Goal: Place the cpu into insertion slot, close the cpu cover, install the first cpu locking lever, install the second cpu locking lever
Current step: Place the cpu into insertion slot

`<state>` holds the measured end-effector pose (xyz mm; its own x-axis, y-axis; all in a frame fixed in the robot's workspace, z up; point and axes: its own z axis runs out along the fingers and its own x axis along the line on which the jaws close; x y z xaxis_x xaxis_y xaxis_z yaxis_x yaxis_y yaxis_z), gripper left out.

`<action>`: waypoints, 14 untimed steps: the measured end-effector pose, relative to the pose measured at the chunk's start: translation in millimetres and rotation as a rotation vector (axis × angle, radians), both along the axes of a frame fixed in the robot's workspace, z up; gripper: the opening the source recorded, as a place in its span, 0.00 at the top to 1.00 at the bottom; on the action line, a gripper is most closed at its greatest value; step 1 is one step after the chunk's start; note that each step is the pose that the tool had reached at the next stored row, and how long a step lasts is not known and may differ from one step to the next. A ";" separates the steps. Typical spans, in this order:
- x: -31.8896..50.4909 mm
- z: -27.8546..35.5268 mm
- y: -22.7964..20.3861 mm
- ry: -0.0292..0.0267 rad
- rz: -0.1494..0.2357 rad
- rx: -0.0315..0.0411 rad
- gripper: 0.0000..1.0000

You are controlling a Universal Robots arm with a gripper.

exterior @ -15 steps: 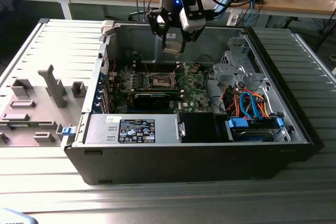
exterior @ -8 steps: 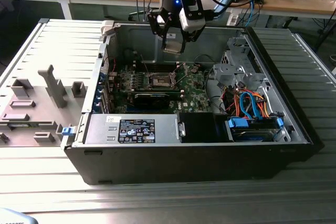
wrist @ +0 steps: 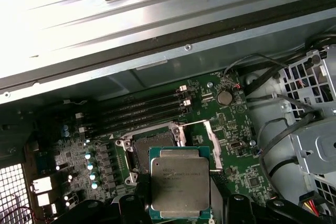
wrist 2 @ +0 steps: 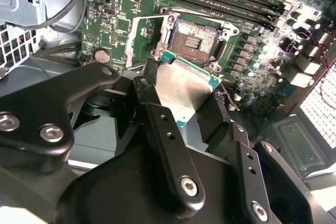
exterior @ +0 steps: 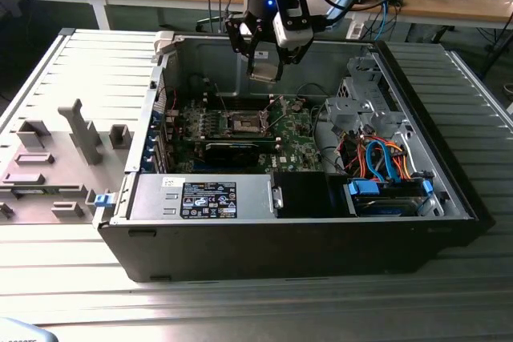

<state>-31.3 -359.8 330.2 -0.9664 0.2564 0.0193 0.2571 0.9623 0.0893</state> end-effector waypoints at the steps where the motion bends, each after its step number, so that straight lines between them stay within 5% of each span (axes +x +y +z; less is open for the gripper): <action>1: 0.0 0.0 0.0 0.0000 -0.002 0.0000 0.45; 14: 0.0 -0.1 0.0 0.0000 -0.026 0.0000 0.45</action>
<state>-31.3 -359.8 330.1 -0.9595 0.2812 0.0194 0.2818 0.9553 0.0893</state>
